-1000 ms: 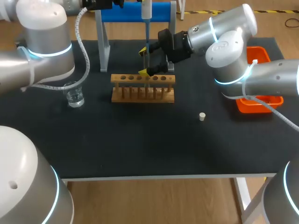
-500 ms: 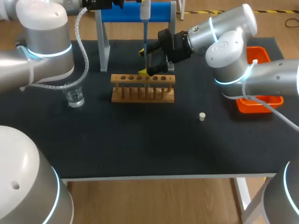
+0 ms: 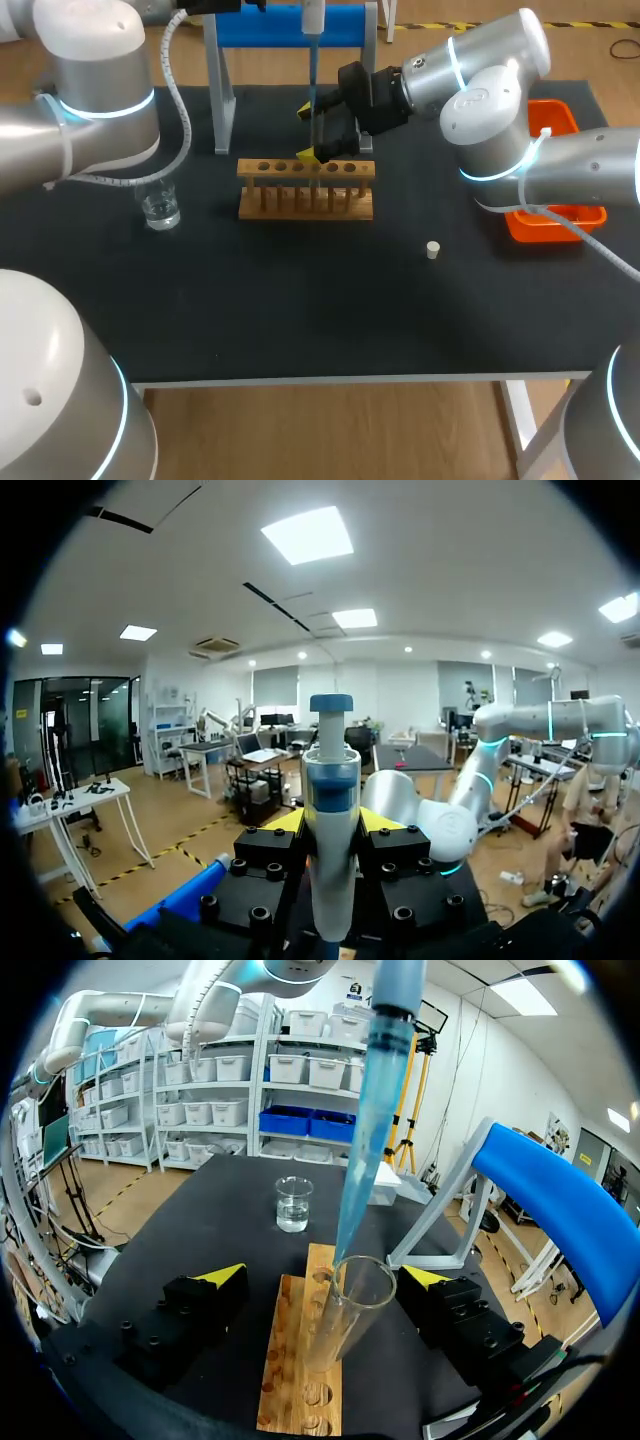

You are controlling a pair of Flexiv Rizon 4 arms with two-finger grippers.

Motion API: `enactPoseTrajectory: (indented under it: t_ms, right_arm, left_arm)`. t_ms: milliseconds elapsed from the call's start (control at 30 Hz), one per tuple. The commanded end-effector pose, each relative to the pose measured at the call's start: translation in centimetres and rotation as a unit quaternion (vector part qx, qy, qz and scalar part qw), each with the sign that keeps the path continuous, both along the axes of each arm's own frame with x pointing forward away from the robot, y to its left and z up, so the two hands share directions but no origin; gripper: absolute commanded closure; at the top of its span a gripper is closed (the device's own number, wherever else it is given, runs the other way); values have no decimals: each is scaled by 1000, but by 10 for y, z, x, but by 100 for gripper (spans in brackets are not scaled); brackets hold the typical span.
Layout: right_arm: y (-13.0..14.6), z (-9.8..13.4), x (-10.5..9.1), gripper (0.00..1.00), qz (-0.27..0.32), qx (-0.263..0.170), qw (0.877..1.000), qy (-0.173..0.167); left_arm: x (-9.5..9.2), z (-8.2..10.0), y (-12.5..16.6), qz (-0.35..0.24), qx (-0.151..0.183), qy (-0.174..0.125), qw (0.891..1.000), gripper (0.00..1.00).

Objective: Invert the test tube, pick up the pipette, mount the tip to pipette, aspirate from beaker and dispense into the tube, eject the tip, return the pipette, and cap with the stopper.

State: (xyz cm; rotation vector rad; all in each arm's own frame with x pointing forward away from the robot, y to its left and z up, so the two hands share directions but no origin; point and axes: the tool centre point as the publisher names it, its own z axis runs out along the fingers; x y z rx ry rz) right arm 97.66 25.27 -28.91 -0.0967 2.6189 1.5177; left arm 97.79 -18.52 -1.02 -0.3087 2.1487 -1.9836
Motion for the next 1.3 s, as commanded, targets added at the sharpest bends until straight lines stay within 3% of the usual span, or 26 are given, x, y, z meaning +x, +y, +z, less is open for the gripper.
enactPoseTrajectory:
  t_ms: [33, 433, 1300]
  right_arm:
    - [-1, 1, 1, 0, 2, -2, 1000, 1]
    - [-1, 1, 1, 0, 2, -2, 1000, 1]
    - [-1, 1, 1, 0, 2, -2, 1000, 1]
  left_arm:
    - [-1, 4, -2, 1, 2, 0, 1000, 100]
    - [-3, 9, -9, -5, 2, -8, 1000, 100]
    - [8, -17, -3, -3, -9, 13, 1000, 100]
